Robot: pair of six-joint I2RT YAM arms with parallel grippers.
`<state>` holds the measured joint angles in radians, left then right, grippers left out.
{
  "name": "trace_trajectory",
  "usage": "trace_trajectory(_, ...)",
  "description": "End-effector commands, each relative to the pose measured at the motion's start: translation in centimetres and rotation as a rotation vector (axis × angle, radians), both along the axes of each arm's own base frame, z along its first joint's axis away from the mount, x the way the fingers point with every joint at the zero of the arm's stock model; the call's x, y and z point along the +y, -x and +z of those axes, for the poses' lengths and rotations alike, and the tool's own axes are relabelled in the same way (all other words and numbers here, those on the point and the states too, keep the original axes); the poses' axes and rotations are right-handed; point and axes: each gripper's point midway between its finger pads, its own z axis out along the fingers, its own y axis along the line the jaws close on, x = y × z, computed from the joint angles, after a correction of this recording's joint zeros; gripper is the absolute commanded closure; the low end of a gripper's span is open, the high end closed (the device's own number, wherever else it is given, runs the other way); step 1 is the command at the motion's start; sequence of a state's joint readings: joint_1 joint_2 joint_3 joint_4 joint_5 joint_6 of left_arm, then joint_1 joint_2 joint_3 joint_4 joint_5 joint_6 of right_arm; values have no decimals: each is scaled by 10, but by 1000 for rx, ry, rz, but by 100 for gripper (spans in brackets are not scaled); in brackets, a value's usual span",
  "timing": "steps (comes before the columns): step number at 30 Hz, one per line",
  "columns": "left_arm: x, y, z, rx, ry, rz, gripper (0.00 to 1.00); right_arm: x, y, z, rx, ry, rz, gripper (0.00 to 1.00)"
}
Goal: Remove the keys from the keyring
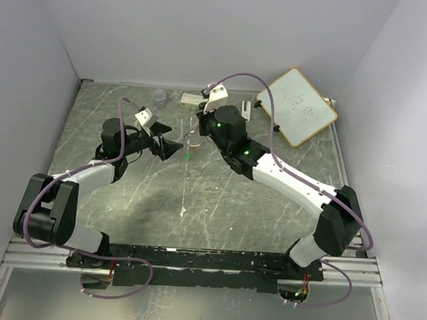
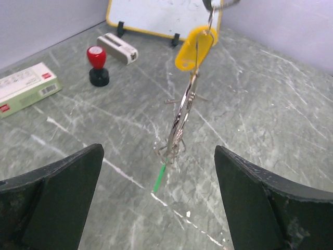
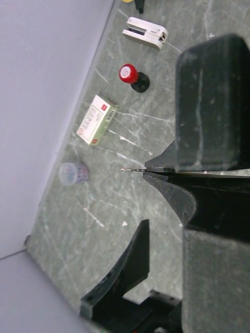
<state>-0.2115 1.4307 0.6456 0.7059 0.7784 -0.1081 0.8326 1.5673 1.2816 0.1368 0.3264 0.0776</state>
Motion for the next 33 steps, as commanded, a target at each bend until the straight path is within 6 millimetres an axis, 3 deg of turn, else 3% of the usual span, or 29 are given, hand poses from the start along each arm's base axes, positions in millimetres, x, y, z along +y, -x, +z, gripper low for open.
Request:
trace_trajectory(1, -19, 10, 17, -94, 28, -100, 0, -5, 13, 40, -57, -102, 10, 100)
trace_trajectory(5, -28, 16, 28, -141, 63, -143, 1, -11, 24, 50, -65, -122, 24, 100)
trace_trajectory(12, -47, 24, 45, -182, 126, -208, 1, -17, 33, 50, -64, -136, 21, 100)
trace_trajectory(21, -71, 26, 38, -171, 166, -256, 1, -18, 42, 52, -61, -150, 37, 100)
trace_trajectory(26, -74, 26, 33, -156, 172, -265, 1, -21, 46, 55, -69, -161, 37, 100)
trace_trajectory(33, -72, 24, 39, -183, 191, -242, 1, -26, 50, 54, -70, -174, 29, 100)
